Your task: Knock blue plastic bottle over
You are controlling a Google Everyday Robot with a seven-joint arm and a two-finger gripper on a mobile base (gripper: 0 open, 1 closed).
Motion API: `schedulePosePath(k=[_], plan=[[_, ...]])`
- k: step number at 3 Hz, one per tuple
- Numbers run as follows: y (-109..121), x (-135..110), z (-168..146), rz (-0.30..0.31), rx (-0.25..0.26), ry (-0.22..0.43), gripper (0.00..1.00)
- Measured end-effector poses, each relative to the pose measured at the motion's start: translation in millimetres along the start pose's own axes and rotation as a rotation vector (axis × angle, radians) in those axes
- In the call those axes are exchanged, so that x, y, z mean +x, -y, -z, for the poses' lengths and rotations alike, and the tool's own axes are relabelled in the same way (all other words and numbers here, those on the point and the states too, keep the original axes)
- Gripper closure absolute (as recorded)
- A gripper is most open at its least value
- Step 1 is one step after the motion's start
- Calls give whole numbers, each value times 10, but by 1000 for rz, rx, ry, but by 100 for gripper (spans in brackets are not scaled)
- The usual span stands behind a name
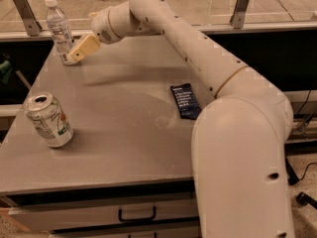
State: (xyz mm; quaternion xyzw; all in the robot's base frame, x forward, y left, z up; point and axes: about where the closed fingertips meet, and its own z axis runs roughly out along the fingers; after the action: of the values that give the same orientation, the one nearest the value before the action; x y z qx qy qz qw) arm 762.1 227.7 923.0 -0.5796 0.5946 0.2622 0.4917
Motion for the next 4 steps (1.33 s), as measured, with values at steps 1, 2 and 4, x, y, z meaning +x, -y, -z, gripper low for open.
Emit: schedulePosePath(k=[1,2,4], plan=[[87,-88,-273,-38,10,51,0],[122,-220,-499,-65,13,89,2],[227,-314,-714,-111,64,128,43]])
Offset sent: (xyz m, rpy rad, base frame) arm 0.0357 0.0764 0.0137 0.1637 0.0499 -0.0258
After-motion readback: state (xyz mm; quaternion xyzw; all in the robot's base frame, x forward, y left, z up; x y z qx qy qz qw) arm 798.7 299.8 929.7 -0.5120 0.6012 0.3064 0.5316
